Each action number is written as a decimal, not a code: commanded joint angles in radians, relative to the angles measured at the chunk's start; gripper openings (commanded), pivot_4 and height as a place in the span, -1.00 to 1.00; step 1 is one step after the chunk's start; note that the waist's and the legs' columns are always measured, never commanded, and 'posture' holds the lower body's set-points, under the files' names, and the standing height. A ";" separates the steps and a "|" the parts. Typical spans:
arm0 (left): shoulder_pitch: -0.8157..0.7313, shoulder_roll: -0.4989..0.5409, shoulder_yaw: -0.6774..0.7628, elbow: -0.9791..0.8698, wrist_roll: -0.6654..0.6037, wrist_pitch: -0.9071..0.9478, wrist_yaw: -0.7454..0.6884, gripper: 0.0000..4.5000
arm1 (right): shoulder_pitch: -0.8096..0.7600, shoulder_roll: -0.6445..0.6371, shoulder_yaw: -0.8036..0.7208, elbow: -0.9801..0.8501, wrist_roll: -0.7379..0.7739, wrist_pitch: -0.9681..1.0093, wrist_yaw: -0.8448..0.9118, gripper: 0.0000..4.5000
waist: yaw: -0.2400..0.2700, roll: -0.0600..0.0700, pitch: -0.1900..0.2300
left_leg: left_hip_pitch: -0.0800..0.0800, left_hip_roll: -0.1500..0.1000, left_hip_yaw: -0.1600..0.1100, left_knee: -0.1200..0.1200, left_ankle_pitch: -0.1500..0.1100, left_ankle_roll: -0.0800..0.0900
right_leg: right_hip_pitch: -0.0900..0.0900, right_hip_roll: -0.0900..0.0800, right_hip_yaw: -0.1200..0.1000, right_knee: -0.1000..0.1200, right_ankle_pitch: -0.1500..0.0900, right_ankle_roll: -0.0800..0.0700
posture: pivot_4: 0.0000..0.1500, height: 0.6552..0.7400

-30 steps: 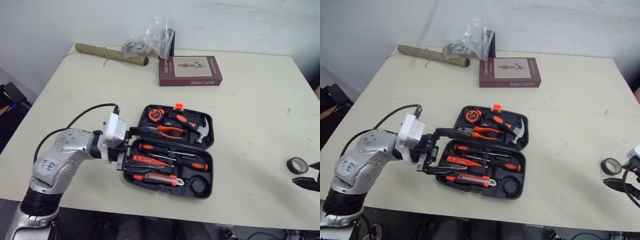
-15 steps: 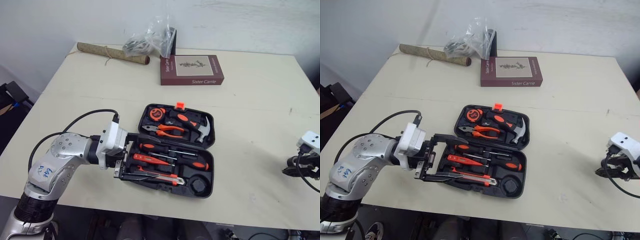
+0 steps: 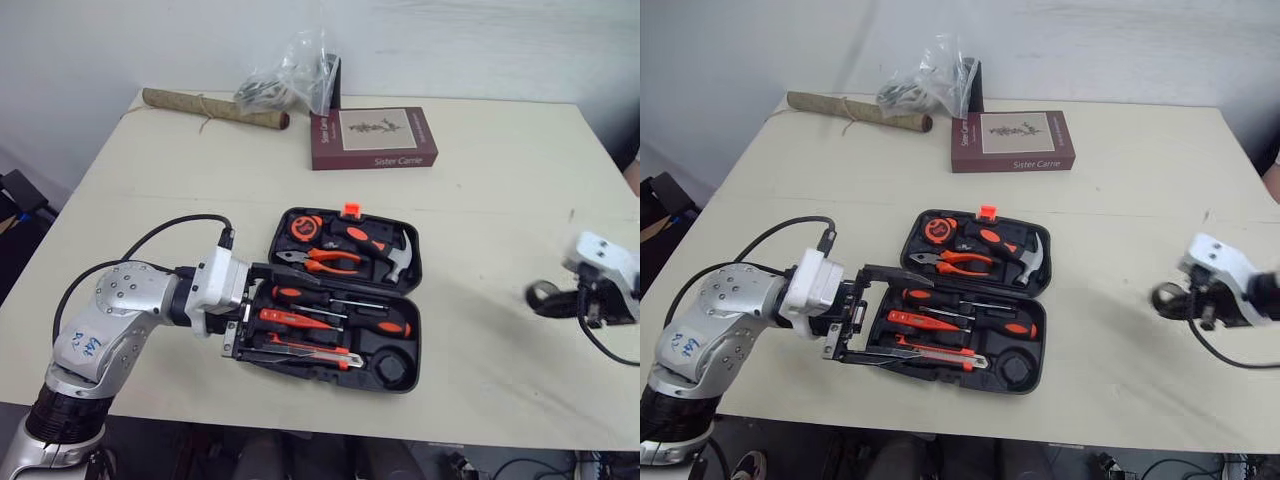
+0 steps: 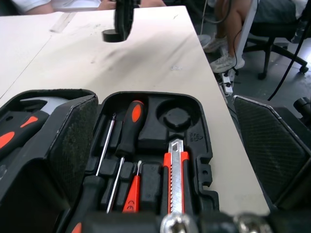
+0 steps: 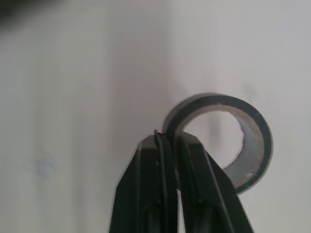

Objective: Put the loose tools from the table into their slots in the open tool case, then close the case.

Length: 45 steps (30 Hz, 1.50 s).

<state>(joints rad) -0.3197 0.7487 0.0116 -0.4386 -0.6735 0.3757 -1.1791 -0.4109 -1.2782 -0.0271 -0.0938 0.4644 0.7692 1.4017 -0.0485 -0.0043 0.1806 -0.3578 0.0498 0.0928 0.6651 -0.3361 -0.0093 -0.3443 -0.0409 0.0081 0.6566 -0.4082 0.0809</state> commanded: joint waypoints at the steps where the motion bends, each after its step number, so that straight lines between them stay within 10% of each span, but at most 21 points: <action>1: -0.042 0.010 0.030 0.006 -0.008 -0.028 -0.028 1.00 | -0.070 0.056 -0.001 -0.296 0.266 0.244 0.003 -0.99 | 0.003 -0.002 0.001 | 0.000 0.000 -0.001 0.000 0.000 0.000 | 0.000 0.000 -0.001 0.000 0.000 0.000 | 1.00 1.00; 7: -0.029 0.041 0.011 0.040 0.064 -0.086 -0.076 1.00 | -0.091 0.173 0.137 -0.506 0.350 0.256 -0.032 -0.99 | 0.022 -0.004 0.001 | -0.013 -0.003 -0.005 0.007 -0.002 0.004 | -0.005 -0.003 -0.001 -0.001 0.001 0.001 | 1.00 1.00; 15: -0.006 0.050 0.013 0.031 0.084 -0.085 -0.068 1.00 | -0.046 0.168 0.370 -0.491 0.041 0.032 -0.043 -0.99 | 0.018 -0.005 0.001 | -0.020 -0.004 -0.006 0.017 -0.005 0.009 | -0.010 -0.005 -0.002 0.002 0.001 0.002 | 1.00 1.00; 39: 0.050 0.052 0.025 -0.030 0.082 -0.060 0.014 1.00 | -0.125 0.178 0.549 -0.472 -0.187 0.051 -0.028 -0.99 | 0.013 -0.007 -0.001 | -0.019 -0.003 -0.006 0.018 -0.005 0.008 | -0.010 -0.005 -0.002 0.004 0.001 0.002 | 1.00 1.00; 43: 0.071 0.067 0.044 -0.029 0.081 -0.058 0.013 1.00 | -0.090 0.202 0.444 -0.451 -0.103 -0.034 0.006 -0.26 | 0.019 -0.007 -0.001 | -0.019 -0.003 -0.006 0.018 -0.005 0.008 | -0.010 -0.005 -0.002 0.004 0.001 0.002 | 1.00 1.00; 45: 0.078 0.072 0.052 -0.025 0.082 -0.061 0.015 1.00 | -0.082 0.196 0.407 -0.440 -0.076 -0.072 0.037 -0.26 | 0.020 -0.007 -0.001 | -0.019 -0.004 -0.006 0.018 -0.005 0.008 | -0.010 -0.005 -0.002 0.004 0.001 0.002 | 1.00 1.00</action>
<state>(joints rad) -0.2434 0.8093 0.0345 -0.4373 -0.5856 0.3201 -1.1689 -0.4954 -1.0780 0.4210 -0.5229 0.3524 0.7356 1.4003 -0.0288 -0.0116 0.1798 -0.3764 0.0463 0.0863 0.6827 -0.3409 -0.0010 -0.3540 -0.0457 0.0057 0.6604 -0.4073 0.0825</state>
